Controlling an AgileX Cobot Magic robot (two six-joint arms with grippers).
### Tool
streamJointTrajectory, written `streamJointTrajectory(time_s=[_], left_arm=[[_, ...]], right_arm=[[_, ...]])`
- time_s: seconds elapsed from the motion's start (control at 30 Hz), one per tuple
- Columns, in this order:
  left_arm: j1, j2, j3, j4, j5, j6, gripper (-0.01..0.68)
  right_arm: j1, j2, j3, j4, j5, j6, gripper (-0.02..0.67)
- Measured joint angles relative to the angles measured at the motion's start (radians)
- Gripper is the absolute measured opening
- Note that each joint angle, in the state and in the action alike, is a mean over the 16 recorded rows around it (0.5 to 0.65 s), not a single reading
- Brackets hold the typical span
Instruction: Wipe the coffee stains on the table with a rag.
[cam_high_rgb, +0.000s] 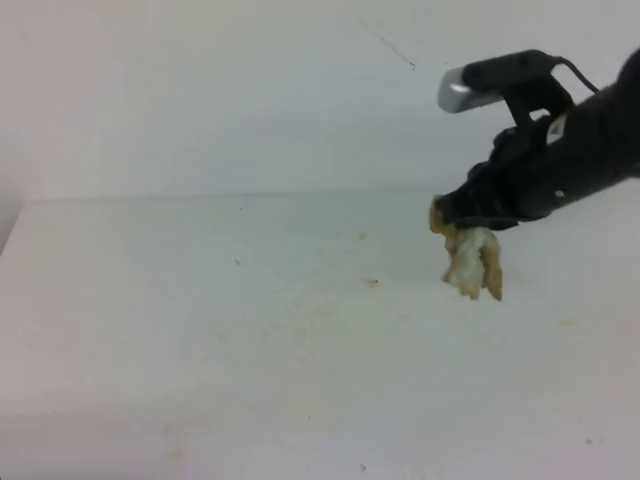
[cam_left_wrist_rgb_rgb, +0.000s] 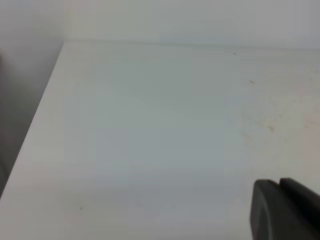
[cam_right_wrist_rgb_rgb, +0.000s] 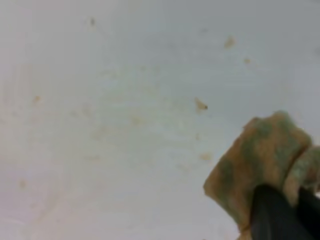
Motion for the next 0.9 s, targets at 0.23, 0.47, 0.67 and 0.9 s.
streamJointTrajectory(time_s=[0.23,0.47,0.67,0.9], left_arm=[[0.0,0.0,0.0,0.0,0.002,0.0,-0.002],[0.0,0.0,0.0,0.0,0.002,0.0,-0.002],[0.0,0.0,0.0,0.0,0.002,0.0,-0.002],[0.0,0.0,0.0,0.0,0.001,0.0,-0.003]], right_arm=[[-0.023,-0.061,0.223,0.009,-0.173,0.044,0.004],[-0.024,-0.067,0.334,0.026,-0.281,0.054,0.098],[-0.024,-0.083,0.358,0.043,-0.322,0.052,0.293],[-0.024,-0.163,0.357,0.035,-0.332,0.048,0.466]])
